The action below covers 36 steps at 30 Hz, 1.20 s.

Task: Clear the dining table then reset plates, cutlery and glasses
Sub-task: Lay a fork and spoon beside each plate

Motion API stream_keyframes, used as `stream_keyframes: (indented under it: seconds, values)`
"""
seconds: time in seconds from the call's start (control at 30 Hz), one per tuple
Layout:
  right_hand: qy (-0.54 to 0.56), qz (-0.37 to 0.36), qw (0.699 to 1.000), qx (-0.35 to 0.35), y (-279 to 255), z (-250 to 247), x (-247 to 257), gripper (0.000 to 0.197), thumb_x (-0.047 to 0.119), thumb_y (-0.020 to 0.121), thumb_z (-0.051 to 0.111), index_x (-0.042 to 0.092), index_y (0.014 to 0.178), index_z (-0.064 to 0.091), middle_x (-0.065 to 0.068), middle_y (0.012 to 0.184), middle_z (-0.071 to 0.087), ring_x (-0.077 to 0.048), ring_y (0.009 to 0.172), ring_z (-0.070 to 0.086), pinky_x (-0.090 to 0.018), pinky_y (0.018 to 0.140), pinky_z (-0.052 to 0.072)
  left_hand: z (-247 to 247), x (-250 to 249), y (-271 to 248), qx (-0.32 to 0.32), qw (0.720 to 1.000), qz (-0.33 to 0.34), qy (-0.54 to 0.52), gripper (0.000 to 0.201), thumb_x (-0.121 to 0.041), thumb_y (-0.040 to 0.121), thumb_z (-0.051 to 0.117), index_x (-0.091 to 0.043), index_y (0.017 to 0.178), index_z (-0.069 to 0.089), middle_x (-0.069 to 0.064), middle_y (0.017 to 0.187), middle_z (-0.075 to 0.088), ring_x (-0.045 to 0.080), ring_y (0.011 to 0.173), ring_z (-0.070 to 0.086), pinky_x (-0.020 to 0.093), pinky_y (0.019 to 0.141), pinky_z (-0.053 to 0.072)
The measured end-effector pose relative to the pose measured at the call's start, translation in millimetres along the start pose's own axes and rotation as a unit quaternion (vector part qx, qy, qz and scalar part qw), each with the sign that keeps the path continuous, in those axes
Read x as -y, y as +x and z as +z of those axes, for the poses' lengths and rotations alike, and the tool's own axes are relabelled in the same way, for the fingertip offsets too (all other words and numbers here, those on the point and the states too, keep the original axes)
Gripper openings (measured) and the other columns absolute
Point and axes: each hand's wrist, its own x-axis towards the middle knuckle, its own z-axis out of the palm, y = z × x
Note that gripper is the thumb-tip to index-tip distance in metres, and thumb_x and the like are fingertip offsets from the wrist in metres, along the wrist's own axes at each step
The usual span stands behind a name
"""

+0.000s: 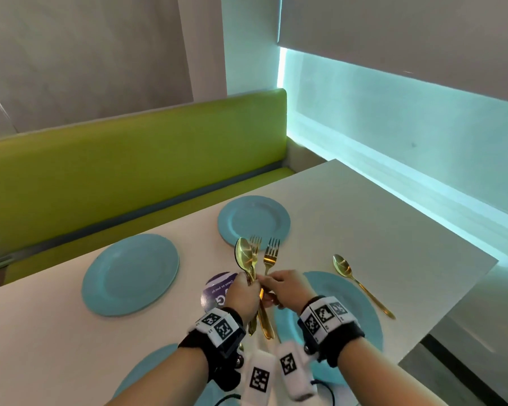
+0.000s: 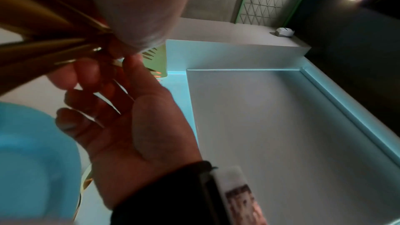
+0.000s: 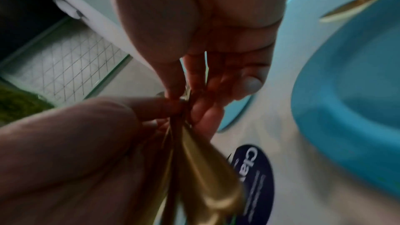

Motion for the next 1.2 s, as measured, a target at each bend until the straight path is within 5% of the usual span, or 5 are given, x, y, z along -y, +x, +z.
stream_keyframes:
  seconds: [0.23, 0.33, 0.5, 0.63, 1.2]
  values:
    - [0.037, 0.003, 0.998, -0.047, -36.1, 49.2, 11.5, 0.025, 0.024, 0.089, 0.059, 0.017, 0.066, 0.065, 0.003, 0.061, 0.060, -0.005, 0.048, 0.049, -0.014, 0.043, 0.038, -50.9, 22.0, -39.8, 0.022, 0.997, 0.024, 0.065, 0.011, -0.016, 0.093, 0.047, -0.011, 0.100, 0.055, 0.010, 0.086, 0.069, 0.024, 0.077, 0.066, 0.044, 0.082, 0.056]
    - [0.008, 0.018, 0.996, -0.082, -45.5, 62.9, 7.0, 0.031, 0.023, 0.091, 0.055, 0.020, 0.061, 0.058, -0.012, 0.076, 0.069, -0.013, 0.051, 0.050, -0.023, 0.045, 0.040, -69.5, 35.0, -53.6, 0.012, 0.996, 0.014, 0.087, 0.010, -0.014, 0.095, 0.044, -0.011, 0.101, 0.052, 0.005, 0.090, 0.068, 0.023, 0.086, 0.065, 0.043, 0.089, 0.054]
    - [-0.186, 0.089, 0.976, -0.077, -55.0, 56.7, -14.6, 0.019, 0.027, 0.090, 0.057, 0.014, 0.090, 0.070, -0.008, 0.097, 0.070, -0.023, 0.089, 0.063, -0.027, 0.084, 0.048, -104.5, 45.2, -68.3, -0.021, 0.999, 0.009, 0.050, 0.010, -0.011, 0.098, 0.038, -0.009, 0.099, 0.048, 0.004, 0.083, 0.062, 0.016, 0.069, 0.059, 0.030, 0.069, 0.054]
    - [-0.269, 0.171, 0.946, -0.066, -56.6, 60.6, -42.5, 0.028, 0.033, 0.087, 0.061, 0.015, 0.106, 0.070, -0.005, 0.111, 0.068, -0.021, 0.106, 0.062, -0.027, 0.093, 0.048, -123.1, 51.0, -73.1, -0.043, 0.999, 0.008, 0.032, 0.009, -0.012, 0.099, 0.039, -0.012, 0.095, 0.047, 0.005, 0.082, 0.059, 0.014, 0.060, 0.053, 0.026, 0.060, 0.050]
    - [-0.392, 0.167, 0.900, -0.090, -49.6, 81.0, -51.8, 0.024, 0.014, 0.093, 0.047, 0.011, 0.108, 0.065, -0.006, 0.106, 0.068, -0.021, 0.097, 0.066, -0.028, 0.080, 0.051, -125.1, 60.0, -69.5, -0.048, 0.998, -0.011, 0.050, 0.007, -0.015, 0.098, 0.041, -0.013, 0.098, 0.048, 0.003, 0.083, 0.060, 0.011, 0.060, 0.055, 0.021, 0.054, 0.048]
